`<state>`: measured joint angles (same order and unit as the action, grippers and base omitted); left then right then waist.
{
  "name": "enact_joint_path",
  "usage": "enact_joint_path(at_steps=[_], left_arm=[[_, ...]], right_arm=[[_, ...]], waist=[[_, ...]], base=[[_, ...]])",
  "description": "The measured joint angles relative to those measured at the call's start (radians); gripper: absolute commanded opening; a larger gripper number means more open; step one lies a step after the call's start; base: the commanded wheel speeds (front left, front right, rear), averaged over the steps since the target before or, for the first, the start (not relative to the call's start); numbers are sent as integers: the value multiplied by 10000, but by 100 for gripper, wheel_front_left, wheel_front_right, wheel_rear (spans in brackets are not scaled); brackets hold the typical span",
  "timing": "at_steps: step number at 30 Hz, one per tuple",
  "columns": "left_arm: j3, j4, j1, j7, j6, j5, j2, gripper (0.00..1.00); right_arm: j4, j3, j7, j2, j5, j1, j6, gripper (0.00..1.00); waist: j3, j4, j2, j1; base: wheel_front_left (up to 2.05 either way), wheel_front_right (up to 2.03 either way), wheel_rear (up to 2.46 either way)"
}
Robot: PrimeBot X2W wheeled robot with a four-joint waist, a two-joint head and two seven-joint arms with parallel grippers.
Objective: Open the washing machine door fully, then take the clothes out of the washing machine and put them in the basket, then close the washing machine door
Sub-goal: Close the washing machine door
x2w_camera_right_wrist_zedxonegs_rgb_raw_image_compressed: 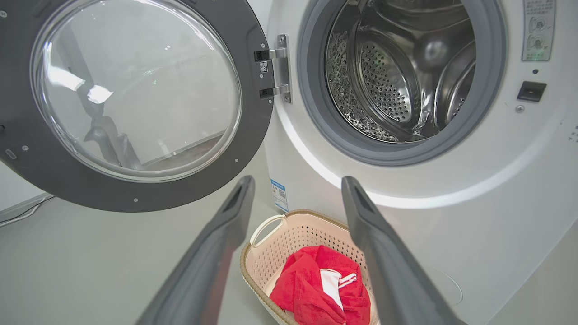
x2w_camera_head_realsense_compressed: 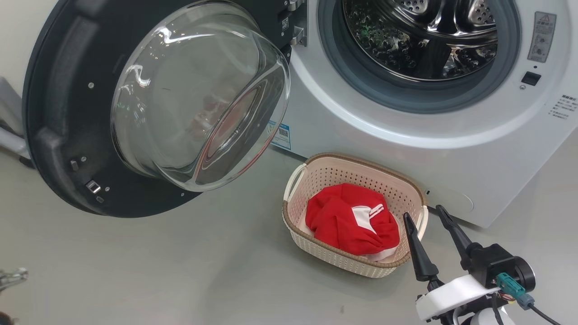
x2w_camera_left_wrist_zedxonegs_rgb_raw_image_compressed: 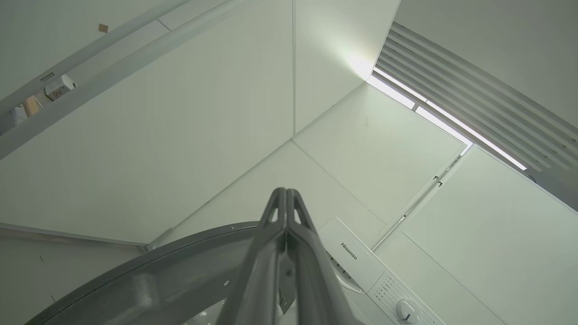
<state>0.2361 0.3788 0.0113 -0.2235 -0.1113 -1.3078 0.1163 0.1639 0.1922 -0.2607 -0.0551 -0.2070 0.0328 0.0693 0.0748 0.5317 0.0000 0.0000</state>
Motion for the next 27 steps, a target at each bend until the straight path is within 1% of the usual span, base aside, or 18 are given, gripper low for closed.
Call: enact_joint_path(at_steps=[4, 7, 11, 13, 17, 21, 27], left_arm=[[669, -412, -475, 337, 0, -1012, 403, 0], [1066, -1151, -800, 719, 21, -1649, 848, 0], [1218, -2255, -1075, 1446, 349, -2297, 1440, 0], [1154, -2813, -1153, 1893, 514, -2435, 1751, 0], [1137, -3703, -1178, 2673, 809, -2976, 2211, 0], [1070, -4401, -1392, 3350, 965, -3517, 2431, 0], [932, -5304, -1782, 4115, 1156, -4021, 2644, 0]], right_arm=[[-27, -8, 0, -81, 86, -103, -2, 100], [-38, -8, 0, -107, 102, -158, -2, 100], [-54, -10, 0, -161, 151, -267, -2, 100], [-54, -17, 0, -182, 159, -284, -2, 100], [-56, 29, 0, -188, 161, -356, 0, 100], [-61, 52, 48, -224, 205, -460, 0, 100], [-73, 56, 86, -293, 236, -546, 0, 100]], waist=[[143, 12, 0, 0], [259, 16, 0, 0], [397, 9, 0, 0], [460, -4, 0, 0], [547, -111, 0, 0], [667, -263, 0, 0], [835, -524, 0, 0]], base=[[0, 0, 0], [0, 0, 0], [0, 0, 0], [0, 0, 0], [0, 0, 0], [0, 0, 0], [0, 0, 0]])
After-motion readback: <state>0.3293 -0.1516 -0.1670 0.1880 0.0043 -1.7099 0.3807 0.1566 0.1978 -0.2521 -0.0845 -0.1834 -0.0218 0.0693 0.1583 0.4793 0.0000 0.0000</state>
